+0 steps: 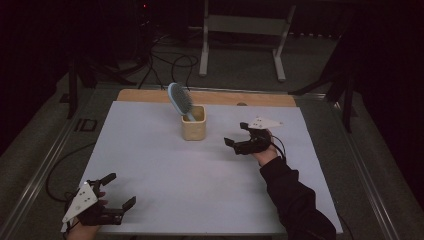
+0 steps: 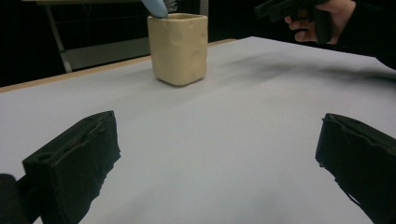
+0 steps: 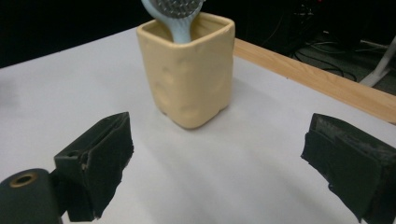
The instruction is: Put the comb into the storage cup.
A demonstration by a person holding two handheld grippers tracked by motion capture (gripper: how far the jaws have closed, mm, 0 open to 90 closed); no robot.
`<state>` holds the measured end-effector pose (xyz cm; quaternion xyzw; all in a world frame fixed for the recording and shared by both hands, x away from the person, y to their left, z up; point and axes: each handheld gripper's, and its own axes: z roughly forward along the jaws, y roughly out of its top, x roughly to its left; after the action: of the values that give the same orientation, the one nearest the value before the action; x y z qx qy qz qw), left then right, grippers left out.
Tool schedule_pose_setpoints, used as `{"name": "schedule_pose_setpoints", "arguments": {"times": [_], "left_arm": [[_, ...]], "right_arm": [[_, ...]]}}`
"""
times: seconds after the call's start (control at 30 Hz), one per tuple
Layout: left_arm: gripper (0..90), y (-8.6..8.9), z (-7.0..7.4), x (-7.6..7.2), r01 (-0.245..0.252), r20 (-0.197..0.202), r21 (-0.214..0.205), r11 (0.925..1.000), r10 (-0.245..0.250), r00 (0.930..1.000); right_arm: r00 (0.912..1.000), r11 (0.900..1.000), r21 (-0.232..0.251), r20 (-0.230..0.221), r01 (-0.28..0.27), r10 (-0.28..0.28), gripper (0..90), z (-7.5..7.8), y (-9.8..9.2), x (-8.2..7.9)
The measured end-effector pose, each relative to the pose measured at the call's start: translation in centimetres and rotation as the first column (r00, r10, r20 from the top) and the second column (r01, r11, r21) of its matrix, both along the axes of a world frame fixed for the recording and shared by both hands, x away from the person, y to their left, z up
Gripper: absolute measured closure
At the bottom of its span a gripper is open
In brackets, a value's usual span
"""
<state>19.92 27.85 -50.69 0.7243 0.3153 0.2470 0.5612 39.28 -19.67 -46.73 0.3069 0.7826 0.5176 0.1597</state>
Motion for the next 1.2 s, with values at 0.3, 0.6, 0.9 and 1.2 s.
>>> {"name": "schedule_pose_setpoints", "arguments": {"times": [0.3, 0.6, 0.9, 1.2], "left_arm": [[0.0, -0.1, 0.1, 0.0, 0.000, 0.004, -0.002, 1.0000, 0.000, 1.0000], [0.0, -0.1, 0.0, 0.1, 0.005, 0.002, -0.001, 1.0000, -0.005, 1.0000], [0.0, -0.1, 0.0, 0.1, 0.000, 0.001, -0.005, 1.0000, 0.000, 1.0000], [0.0, 0.0, 0.0, 0.2, -0.008, -0.004, -0.001, 1.0000, 0.008, 1.0000]], "right_arm": [[0.9996, 0.9996, 0.014, -0.015, -0.023, 0.023, 7.7, -0.6, -1.3, -2.1], [0.9993, 0.9998, 0.005, -0.030, -0.020, 0.021, 7.7, -1.6, -2.9, -4.3], [0.9998, 1.0000, -0.005, -0.017, 0.006, -0.006, 7.7, -1.7, -4.4, -6.5], [0.9989, 0.9991, -0.005, -0.021, 0.041, -0.041, 7.7, -2.2, -6.6, -8.6]]}}
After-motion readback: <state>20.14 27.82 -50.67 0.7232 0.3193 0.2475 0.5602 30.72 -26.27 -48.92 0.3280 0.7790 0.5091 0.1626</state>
